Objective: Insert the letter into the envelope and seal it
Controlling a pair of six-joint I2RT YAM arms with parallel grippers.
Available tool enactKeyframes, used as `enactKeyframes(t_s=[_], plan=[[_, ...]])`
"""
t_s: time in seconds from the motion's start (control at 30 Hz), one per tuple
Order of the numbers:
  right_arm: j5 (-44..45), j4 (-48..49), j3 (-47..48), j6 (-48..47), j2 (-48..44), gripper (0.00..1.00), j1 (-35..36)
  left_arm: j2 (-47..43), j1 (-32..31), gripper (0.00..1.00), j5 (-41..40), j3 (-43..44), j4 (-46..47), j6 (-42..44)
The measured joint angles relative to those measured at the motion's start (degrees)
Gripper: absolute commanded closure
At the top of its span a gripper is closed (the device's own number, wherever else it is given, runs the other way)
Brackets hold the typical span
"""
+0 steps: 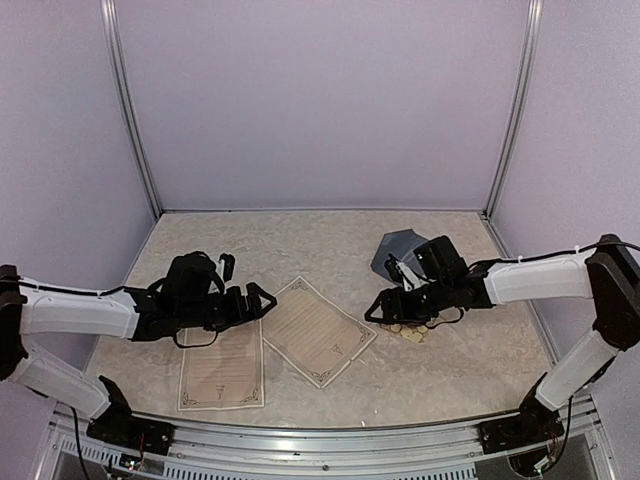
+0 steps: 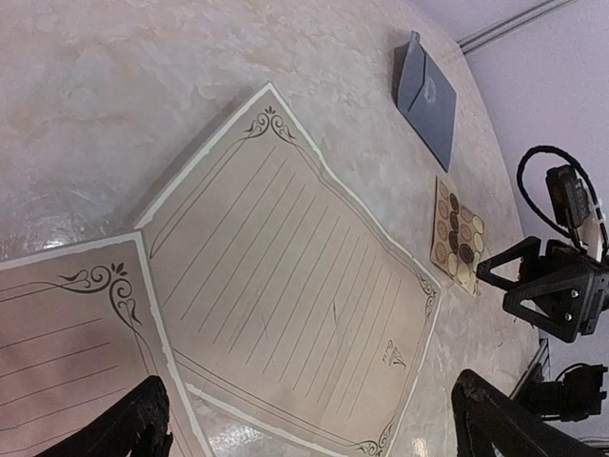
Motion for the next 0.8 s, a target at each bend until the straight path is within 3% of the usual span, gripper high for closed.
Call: enactKeyframes(t_s=[0.33,0.8], plan=[[-1.3,5.9,-5.7,8.9,-0.2,0.31,0.0,12.0,-4.2,0.02,5.7,2.6,9.7,-1.1],[-1.0,8.2,-2.0,8.0,7.5,0.32,-0.2,19.6,-4.9,0.02,7.7,3.4,14.2,-1.2]])
